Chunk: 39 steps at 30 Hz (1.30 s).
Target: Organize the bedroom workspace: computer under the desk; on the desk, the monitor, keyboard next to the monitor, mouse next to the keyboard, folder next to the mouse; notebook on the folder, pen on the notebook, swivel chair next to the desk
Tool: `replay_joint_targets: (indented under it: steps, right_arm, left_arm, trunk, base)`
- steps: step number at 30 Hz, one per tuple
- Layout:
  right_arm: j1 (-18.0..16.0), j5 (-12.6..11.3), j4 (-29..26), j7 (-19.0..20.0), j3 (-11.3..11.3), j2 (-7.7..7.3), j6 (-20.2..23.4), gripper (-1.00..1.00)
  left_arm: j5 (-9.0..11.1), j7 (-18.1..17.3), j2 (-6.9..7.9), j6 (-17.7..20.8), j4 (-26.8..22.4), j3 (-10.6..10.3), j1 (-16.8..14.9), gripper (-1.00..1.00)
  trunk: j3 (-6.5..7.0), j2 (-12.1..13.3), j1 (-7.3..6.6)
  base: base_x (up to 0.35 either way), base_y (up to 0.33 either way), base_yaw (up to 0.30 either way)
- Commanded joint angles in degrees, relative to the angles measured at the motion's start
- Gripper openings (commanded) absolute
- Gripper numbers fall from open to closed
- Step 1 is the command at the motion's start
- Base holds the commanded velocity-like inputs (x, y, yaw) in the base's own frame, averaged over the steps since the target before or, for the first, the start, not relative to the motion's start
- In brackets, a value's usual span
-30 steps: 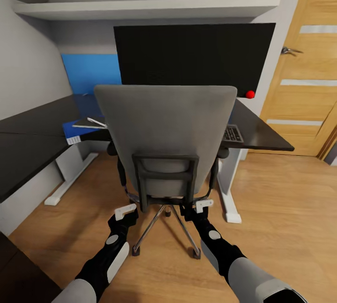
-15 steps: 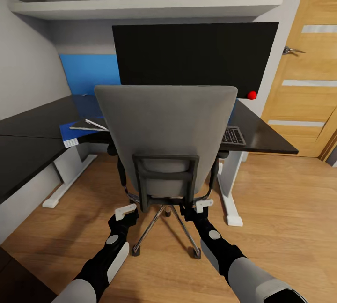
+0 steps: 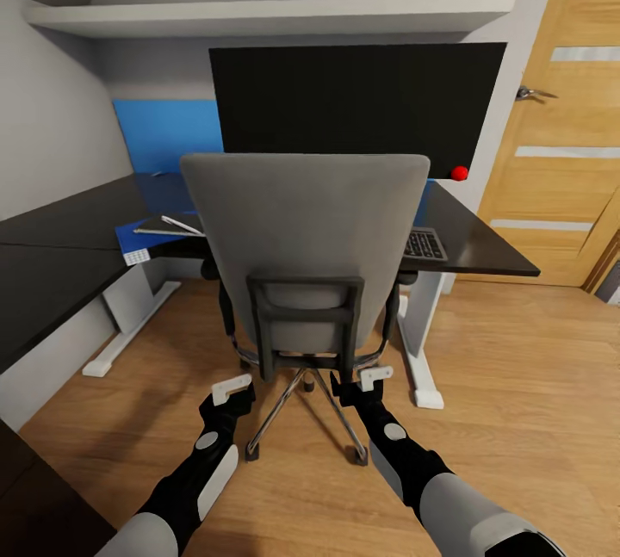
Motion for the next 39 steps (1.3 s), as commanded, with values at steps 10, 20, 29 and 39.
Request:
replay_joint_targets:
  steps: [10,20,29,39]
  right_arm:
    - [0.0,-0.6,0.1,0.0,0.4,-0.03,-0.2,1.00]
    - [0.0,-0.6,0.2,0.0,0.4,-0.03,-0.2,1.00]
    - [0.0,-0.6,0.2,0.0,0.4,-0.03,-0.2,1.00]
    - [0.0,-0.6,0.2,0.0,0.4,-0.03,-0.2,1.00]
  left_arm:
    - [0.6,0.4,0.05,-0.3,0.2,-0.4,0.0,1.00]
    - [0.6,0.4,0.05,-0.3,0.2,-0.5,0.0,1.00]
    - [0.6,0.4,0.05,-0.3,0.2,-0.4,0.0,1.00]
    - [0.6,0.4,0.05,-0.3,0.2,-0.4,0.0,1.00]
  trunk:
    - [-0.05,0.0,-0.02]
    - [-0.05,0.0,-0.02]
    - [-0.05,0.0,-0.02]
    - [-0.05,0.0,-0.02]
  base:
    - [-0.009,0.000,0.000]
    - [-0.123,0.000,0.000]
    - [-0.309,0.000,0.000]
    - [-0.334,0.000,0.000]
